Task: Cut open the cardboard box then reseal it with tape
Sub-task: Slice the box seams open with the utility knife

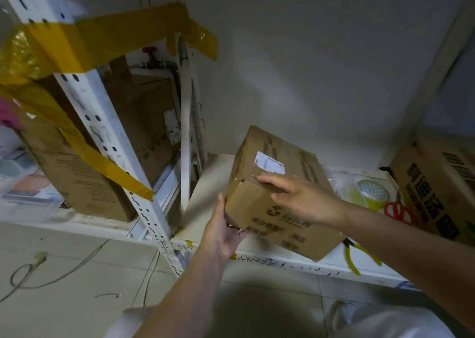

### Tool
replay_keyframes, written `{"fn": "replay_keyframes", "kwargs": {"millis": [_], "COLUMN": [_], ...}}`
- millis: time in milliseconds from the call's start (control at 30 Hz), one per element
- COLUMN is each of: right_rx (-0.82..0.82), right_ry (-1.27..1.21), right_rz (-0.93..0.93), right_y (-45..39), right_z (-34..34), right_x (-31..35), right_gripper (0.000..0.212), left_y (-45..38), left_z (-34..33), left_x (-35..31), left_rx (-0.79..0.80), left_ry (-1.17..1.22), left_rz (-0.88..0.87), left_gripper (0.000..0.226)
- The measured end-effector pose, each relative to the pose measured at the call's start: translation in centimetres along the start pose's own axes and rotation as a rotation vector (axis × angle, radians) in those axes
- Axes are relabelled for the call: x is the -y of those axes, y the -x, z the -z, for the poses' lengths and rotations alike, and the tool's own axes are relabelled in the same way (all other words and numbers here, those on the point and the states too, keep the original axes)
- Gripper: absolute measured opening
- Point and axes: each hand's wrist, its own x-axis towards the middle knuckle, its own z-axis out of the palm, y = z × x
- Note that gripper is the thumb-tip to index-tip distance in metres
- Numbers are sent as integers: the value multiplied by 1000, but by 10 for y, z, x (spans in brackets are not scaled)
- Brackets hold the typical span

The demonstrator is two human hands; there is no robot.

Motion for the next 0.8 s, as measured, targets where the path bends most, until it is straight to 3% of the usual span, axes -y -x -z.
{"fn": "replay_keyframes", "kwargs": {"millis": [267,333,467,533,667,700,800], "right_rx": [193,226,298,224,-224,-255,-12], "right_ry": [170,248,374,390,160,95,-110], "right_rz": [104,140,161,131,-102,-160,-235], "right_y": [-28,-33,-36,-30,-13,-7,18], "right_z": [-53,-68,-82,-79,-55,-48,-39], "right_x": [-16,-20,-27,-30,-64,-79,-109], "right_gripper": [57,57,55,53,57,64,90], "left_y": [-19,-20,-21,-23,-22,-22,-19], "left_z": [37,43,47,48,47,46,39], "left_x": [21,23,24,22,4,-1,-14], "left_rx": [-260,-317,-397,-457,-535,-544,-542], "left_ry": [104,76,-46,-120,-353,-396,-484], "left_rz": [3,21,79,108,-12,-70,-221], "left_gripper": [28,18,17,15,15,14,20]}}
